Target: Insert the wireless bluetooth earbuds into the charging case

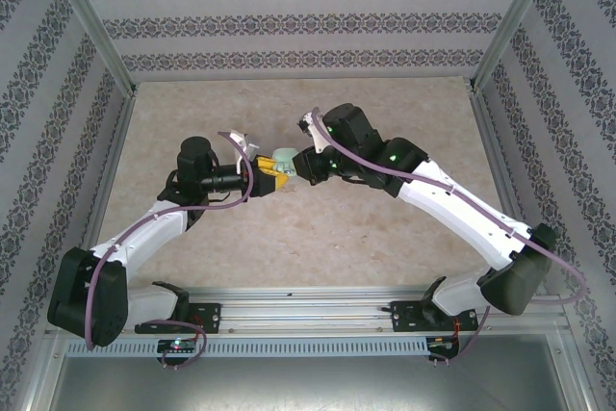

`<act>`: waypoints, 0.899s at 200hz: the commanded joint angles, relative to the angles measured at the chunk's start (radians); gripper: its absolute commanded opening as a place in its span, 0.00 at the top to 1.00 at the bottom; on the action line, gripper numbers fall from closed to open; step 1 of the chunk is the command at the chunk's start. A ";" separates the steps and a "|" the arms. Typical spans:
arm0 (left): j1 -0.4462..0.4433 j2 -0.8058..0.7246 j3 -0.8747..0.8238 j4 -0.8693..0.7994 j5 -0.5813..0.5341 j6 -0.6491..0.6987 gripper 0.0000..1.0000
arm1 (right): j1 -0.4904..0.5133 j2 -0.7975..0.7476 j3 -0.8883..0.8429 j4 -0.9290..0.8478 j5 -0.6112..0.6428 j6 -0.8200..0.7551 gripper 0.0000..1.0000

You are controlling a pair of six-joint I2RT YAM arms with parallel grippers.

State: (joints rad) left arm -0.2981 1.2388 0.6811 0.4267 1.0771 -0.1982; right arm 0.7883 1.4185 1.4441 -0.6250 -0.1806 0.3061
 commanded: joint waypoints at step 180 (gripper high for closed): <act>-0.019 -0.023 0.031 -0.024 0.032 0.045 0.84 | 0.011 0.099 0.063 -0.099 -0.048 -0.015 0.85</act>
State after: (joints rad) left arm -0.3077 1.2388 0.6811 0.3965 1.0790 -0.1799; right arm 0.7883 1.4944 1.4776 -0.7059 -0.2031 0.2840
